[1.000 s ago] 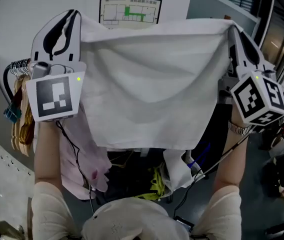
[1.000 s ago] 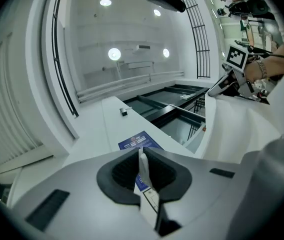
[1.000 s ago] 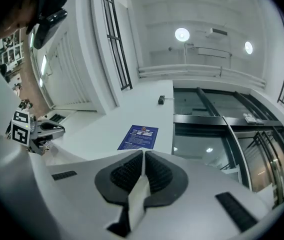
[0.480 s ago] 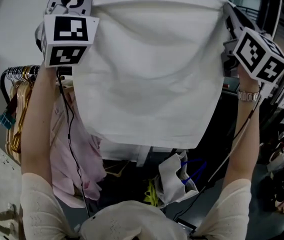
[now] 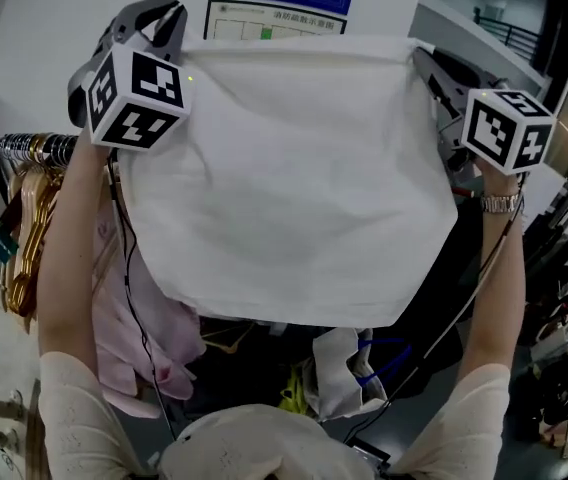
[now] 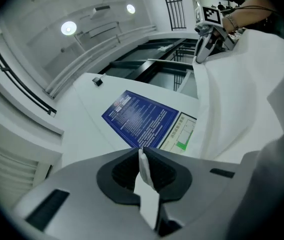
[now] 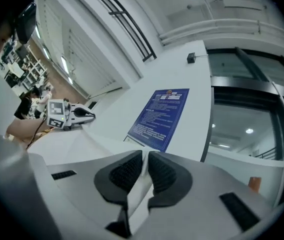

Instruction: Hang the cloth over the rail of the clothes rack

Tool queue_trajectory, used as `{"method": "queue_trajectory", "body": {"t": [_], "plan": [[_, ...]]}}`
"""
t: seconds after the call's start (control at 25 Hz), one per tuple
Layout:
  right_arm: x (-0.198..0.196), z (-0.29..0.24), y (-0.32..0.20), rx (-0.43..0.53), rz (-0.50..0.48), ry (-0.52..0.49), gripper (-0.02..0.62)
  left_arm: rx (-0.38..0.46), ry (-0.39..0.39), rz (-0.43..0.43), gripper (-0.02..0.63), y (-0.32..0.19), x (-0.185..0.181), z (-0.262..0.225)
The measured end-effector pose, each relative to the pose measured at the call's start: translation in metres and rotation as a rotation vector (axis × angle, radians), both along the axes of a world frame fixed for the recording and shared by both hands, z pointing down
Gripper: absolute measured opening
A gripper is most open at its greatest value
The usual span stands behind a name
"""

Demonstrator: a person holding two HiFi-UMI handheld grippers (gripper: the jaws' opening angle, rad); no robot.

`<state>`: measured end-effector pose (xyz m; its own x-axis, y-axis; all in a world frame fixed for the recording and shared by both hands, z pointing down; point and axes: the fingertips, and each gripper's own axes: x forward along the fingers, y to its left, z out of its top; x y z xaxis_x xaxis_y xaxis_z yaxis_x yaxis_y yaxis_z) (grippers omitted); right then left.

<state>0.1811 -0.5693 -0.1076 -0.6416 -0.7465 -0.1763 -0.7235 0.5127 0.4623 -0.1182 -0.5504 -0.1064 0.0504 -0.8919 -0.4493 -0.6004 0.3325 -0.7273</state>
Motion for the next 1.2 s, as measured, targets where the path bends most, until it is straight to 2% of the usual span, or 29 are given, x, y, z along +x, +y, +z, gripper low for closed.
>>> {"method": "queue_trajectory", "body": {"t": [0.2,0.36,0.48,0.6,0.72,0.84,0.96,1.08,1.2], "plan": [[-0.004,0.031,-0.02,-0.113,0.007,0.121,0.104,-0.115,-0.058,-0.074,0.025,-0.024,0.002,0.026],[0.004,0.04,-0.022,-0.158,-0.012,0.157,0.106,-0.189,-0.104,-0.114,0.025,-0.039,0.004,0.042],[0.027,0.045,-0.025,-0.173,0.018,0.162,0.106,-0.236,-0.129,-0.133,0.025,-0.044,0.005,0.05],[0.053,0.045,-0.026,-0.175,0.031,0.127,0.106,-0.244,-0.125,-0.113,0.025,-0.045,0.007,0.053],[0.051,0.039,-0.009,-0.125,0.003,0.109,0.106,-0.199,-0.107,-0.086,0.025,-0.039,0.01,0.047],[0.021,0.025,0.027,-0.015,-0.041,0.14,0.104,-0.134,-0.097,-0.036,0.025,-0.028,0.015,0.038],[-0.03,0.017,0.066,0.077,-0.161,0.199,0.104,-0.072,-0.086,0.032,0.025,-0.014,0.021,0.029],[-0.089,0.023,0.083,0.08,-0.264,0.259,0.104,-0.051,-0.08,0.084,0.025,-0.002,0.025,0.025],[-0.141,0.036,0.083,0.032,-0.294,0.277,0.104,-0.054,-0.082,0.139,0.025,0.005,0.031,0.023]]}}
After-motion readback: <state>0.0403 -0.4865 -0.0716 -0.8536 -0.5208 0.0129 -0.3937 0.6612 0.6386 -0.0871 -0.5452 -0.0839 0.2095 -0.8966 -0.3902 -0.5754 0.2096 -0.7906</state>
